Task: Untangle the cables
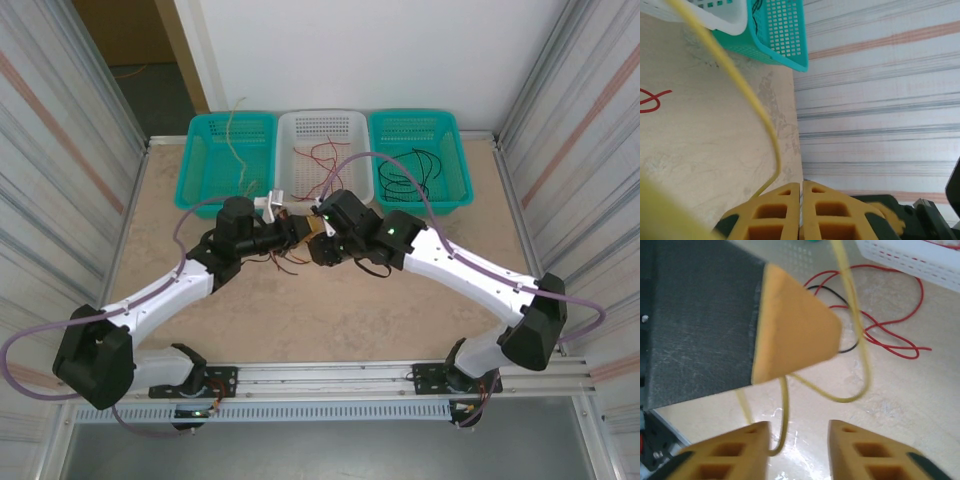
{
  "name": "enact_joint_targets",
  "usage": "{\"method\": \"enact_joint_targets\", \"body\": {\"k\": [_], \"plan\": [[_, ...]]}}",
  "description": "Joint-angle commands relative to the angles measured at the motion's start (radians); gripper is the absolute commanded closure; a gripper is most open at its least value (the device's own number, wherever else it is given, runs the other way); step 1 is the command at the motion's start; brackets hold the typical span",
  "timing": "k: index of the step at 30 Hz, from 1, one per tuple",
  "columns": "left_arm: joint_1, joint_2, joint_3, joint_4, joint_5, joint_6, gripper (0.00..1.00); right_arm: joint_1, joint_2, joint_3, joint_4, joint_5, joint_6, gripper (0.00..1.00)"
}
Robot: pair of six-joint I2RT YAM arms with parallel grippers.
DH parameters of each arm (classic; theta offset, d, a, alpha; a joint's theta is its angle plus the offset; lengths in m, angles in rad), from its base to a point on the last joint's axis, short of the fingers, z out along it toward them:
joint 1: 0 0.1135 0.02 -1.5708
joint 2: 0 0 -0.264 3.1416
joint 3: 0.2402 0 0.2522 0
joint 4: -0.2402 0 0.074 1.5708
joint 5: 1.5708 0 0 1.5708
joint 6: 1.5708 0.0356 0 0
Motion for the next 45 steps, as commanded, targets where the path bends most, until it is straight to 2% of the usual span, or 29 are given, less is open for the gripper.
{"method": "enact_joint_targets", "body": {"k": [1,4,8,14,26,30,34,37,40,41,45], "plan": [[0.01,-0.032,-0.005,0.006,0.0,-0.004,1.0,-0.07,-0.084,-0.049,0.016,0.041,0.047,0.51],[0.012,-0.043,-0.005,0.01,0.015,-0.007,1.0,-0.172,-0.16,-0.129,0.072,-0.053,0.105,0.46],[0.012,-0.06,-0.02,0.061,0.034,-0.031,1.0,-0.232,-0.225,-0.2,0.158,-0.155,0.147,0.41],[0.013,-0.071,-0.034,0.147,0.051,-0.077,1.0,-0.229,-0.172,-0.218,0.251,-0.302,0.173,0.4],[0.009,-0.087,-0.035,0.158,0.053,-0.089,1.0,-0.195,-0.041,-0.221,0.373,-0.33,0.214,0.45],[0.01,-0.089,-0.038,0.169,0.057,-0.094,1.0,-0.2,-0.007,-0.225,0.399,-0.326,0.226,0.55],[0.011,-0.099,-0.044,0.166,0.058,-0.094,1.0,-0.219,0.008,-0.23,0.376,-0.289,0.227,0.8],[0.015,-0.111,-0.049,0.154,0.062,-0.083,1.0,-0.25,-0.008,-0.245,0.345,-0.254,0.226,0.94],[0.043,-0.149,-0.03,0.013,0.083,0.007,1.0,-0.296,-0.055,-0.259,0.3,-0.218,0.207,0.97],[0.055,-0.168,-0.011,-0.087,0.082,0.069,1.0,-0.315,-0.073,-0.261,0.283,-0.205,0.196,0.98],[0.073,-0.214,0.131,-0.627,-0.013,0.456,1.0,-0.371,-0.134,-0.215,0.15,-0.109,0.099,0.98]]}}
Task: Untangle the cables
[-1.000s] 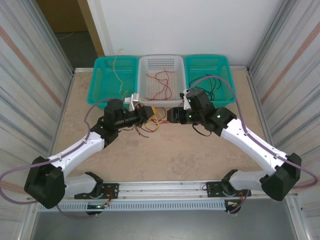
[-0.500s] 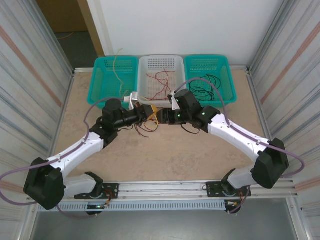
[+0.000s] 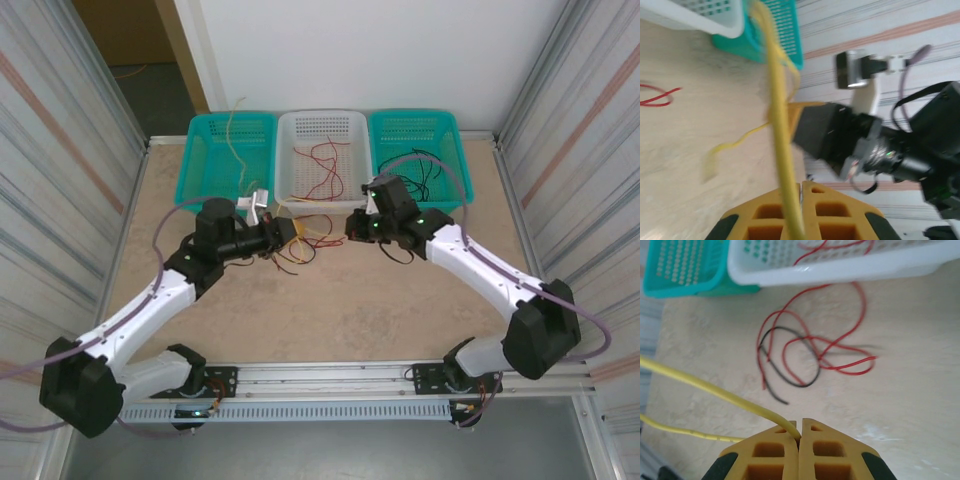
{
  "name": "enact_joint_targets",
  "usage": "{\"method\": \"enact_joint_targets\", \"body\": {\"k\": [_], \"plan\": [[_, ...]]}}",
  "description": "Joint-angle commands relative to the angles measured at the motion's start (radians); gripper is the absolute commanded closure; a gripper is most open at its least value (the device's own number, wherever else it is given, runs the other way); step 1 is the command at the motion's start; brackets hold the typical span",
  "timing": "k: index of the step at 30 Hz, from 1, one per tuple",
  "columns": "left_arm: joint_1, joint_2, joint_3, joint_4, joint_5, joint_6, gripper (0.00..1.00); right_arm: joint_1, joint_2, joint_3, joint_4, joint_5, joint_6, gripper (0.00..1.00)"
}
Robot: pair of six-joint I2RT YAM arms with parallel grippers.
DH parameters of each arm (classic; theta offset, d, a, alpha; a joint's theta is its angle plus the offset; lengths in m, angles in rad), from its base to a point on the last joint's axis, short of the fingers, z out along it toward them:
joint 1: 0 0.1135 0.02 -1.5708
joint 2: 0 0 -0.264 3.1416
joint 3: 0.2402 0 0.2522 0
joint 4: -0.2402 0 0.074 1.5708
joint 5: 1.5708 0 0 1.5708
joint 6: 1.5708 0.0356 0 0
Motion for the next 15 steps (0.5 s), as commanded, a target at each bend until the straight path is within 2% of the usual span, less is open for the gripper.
{"method": "enact_joint_targets", "body": {"k": [1,4,10,15], "plan": [[0.013,-0.038,0.135,-0.49,-0.093,0.392,1.0,-0.027,-0.068,0.064,-0.166,0.139,-0.112,0.98],[0.013,-0.008,0.192,-0.7,-0.152,0.548,1.0,-0.062,-0.079,0.106,-0.251,0.199,-0.172,0.99],[0.002,0.016,0.19,-0.8,-0.135,0.657,1.0,-0.141,-0.095,0.146,-0.286,0.192,-0.218,0.98],[-0.088,0.082,0.25,-0.897,-0.161,0.759,1.0,-0.149,-0.071,0.201,-0.325,0.248,-0.261,0.97]]}}
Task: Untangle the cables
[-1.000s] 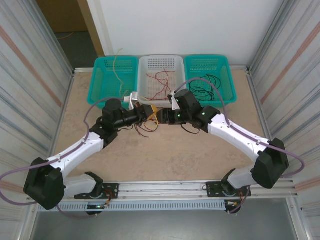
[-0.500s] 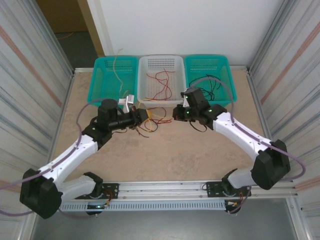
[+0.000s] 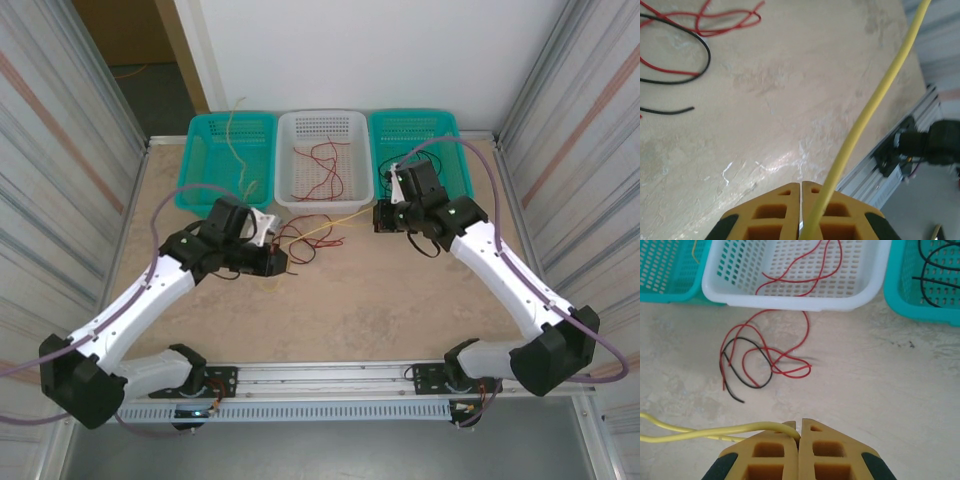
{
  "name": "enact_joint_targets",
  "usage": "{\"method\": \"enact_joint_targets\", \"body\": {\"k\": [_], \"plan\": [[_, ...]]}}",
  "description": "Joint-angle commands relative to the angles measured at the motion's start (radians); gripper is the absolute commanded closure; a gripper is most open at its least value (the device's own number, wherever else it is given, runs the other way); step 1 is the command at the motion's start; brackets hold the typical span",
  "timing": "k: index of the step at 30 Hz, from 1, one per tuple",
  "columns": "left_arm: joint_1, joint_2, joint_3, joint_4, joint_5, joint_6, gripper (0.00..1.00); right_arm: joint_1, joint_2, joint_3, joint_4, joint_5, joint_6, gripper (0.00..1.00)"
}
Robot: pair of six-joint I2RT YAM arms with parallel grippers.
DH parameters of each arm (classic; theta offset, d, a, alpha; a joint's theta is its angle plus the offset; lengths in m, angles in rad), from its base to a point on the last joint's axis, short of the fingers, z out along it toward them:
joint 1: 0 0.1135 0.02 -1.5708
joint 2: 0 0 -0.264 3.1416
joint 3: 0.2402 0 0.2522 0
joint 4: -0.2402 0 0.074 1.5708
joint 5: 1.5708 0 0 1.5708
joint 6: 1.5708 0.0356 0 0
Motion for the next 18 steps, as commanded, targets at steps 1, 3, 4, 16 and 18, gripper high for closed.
{"method": "enact_joint_targets", "body": {"k": [1,3,4,16,18], "plan": [[-0.04,0.018,0.05,-0.207,-0.072,0.114,1.0,-0.054,0.014,0.063,-0.07,0.168,-0.049,0.96],[-0.042,0.02,0.06,-0.192,-0.079,0.092,1.0,-0.048,0.03,0.076,-0.082,0.148,-0.059,0.91],[-0.035,0.015,0.061,-0.175,-0.082,0.074,1.0,-0.041,0.033,0.077,-0.085,0.148,-0.061,0.87],[0.292,-0.002,0.114,0.077,0.151,-0.146,1.0,0.0,-0.113,-0.004,-0.107,0.223,0.023,0.4],[0.348,0.005,0.136,0.127,0.18,-0.182,1.0,0.001,-0.14,-0.014,-0.11,0.201,0.042,0.4]]}}
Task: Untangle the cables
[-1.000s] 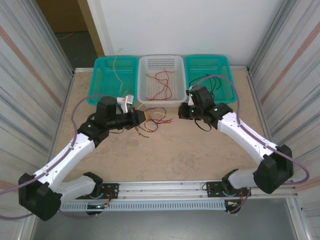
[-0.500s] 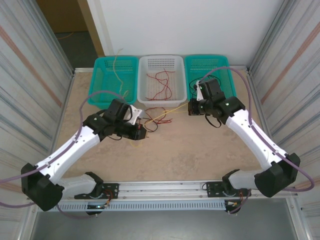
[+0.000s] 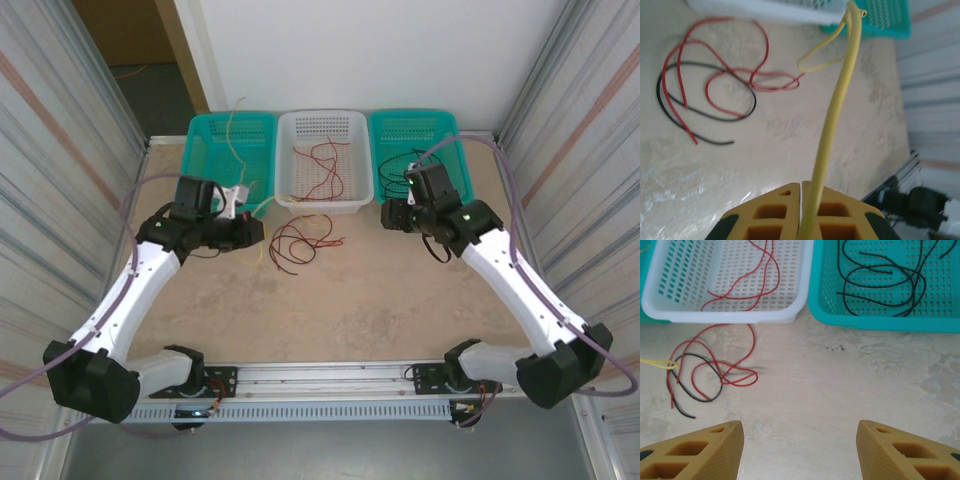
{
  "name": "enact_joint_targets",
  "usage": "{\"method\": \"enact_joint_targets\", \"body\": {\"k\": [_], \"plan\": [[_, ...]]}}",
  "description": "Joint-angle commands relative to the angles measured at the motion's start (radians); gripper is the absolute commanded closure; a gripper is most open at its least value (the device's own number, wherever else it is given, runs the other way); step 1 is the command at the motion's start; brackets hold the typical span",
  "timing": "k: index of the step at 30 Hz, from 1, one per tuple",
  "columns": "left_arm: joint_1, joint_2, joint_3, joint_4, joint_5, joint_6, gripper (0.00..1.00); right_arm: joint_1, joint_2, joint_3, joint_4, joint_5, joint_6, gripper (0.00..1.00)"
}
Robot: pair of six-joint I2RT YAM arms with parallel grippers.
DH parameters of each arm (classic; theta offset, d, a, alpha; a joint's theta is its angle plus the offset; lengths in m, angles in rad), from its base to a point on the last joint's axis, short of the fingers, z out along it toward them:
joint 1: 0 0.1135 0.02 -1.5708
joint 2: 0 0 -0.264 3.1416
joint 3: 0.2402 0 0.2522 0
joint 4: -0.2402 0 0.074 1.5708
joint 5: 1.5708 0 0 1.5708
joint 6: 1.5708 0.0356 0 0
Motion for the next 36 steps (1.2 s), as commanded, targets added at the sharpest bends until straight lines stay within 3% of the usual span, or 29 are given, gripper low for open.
{"method": "enact_joint_targets", "body": {"k": [1,8,15,23,24,26,30,36], "plan": [[0.075,-0.015,0.056,0.125,0.09,-0.089,1.0,0.005,-0.061,-0.017,-0.022,-0.008,0.054,0.39],[0.223,0.081,0.126,0.34,0.046,-0.239,1.0,0.068,-0.079,-0.041,-0.001,-0.051,0.126,0.39],[0.291,0.21,0.195,0.545,-0.055,-0.359,1.0,0.213,-0.01,-0.016,0.008,-0.006,0.16,0.4],[0.305,0.423,0.341,0.653,-0.067,-0.411,1.0,0.288,0.053,0.018,0.031,-0.007,0.179,0.41],[0.305,0.448,0.361,0.656,-0.067,-0.407,0.9,0.292,0.058,0.021,0.031,-0.006,0.18,0.41],[0.305,0.502,0.397,0.635,-0.095,-0.408,0.51,0.3,0.064,0.027,0.027,-0.003,0.18,0.41],[0.3,0.593,0.434,0.618,-0.064,-0.44,0.02,0.305,0.057,0.025,0.025,0.001,0.183,0.41],[0.28,0.593,0.399,0.559,-0.019,-0.385,0.01,0.305,0.066,0.003,0.053,-0.005,0.191,0.41]]}}
